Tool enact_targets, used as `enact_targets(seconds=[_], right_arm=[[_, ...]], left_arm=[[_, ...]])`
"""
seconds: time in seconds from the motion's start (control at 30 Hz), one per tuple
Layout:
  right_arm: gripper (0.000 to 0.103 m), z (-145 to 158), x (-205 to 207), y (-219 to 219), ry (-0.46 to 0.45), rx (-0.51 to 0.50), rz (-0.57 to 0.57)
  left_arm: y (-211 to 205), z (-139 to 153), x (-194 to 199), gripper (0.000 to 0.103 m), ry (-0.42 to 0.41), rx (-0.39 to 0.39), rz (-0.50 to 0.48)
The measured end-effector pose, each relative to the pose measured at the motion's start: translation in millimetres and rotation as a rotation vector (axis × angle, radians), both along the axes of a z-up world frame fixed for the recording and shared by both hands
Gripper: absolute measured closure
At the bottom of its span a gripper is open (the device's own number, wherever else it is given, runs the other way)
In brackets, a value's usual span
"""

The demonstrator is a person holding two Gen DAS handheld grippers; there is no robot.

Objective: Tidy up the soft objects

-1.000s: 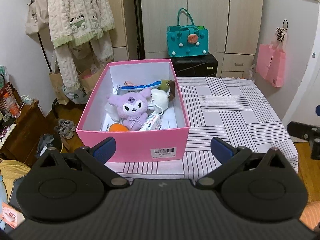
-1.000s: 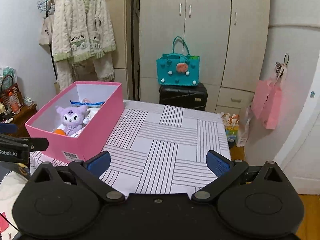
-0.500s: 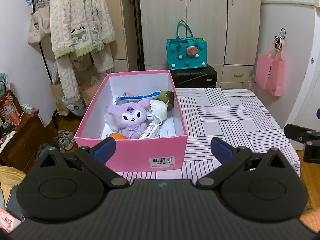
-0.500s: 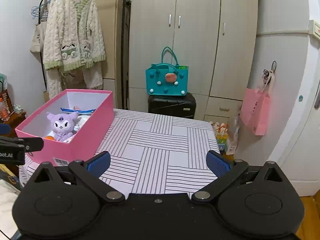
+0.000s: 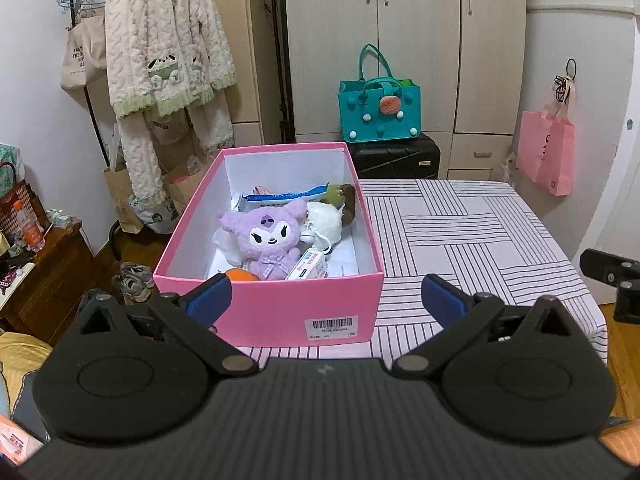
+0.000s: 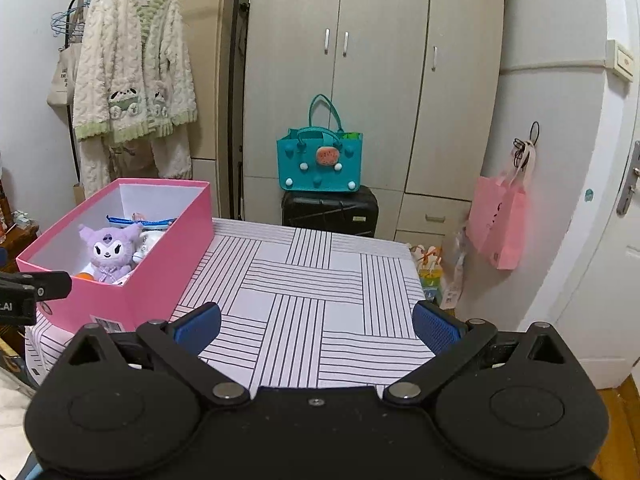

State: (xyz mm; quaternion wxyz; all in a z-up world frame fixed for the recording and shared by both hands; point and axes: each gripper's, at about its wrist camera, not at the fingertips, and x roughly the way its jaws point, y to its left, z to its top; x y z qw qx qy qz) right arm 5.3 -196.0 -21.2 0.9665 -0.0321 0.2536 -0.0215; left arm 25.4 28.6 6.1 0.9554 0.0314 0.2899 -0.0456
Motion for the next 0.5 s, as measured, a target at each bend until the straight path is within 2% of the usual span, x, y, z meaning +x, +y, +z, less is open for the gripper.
enact_targets(seconds=[0.5], right_arm=[[0.000,-3.2,1.5,-0.1,0.007,0.005,0.009]], left_arm=[[-2.7,0.6,-2.3,0.000,-0.012,0.014,-0.002]])
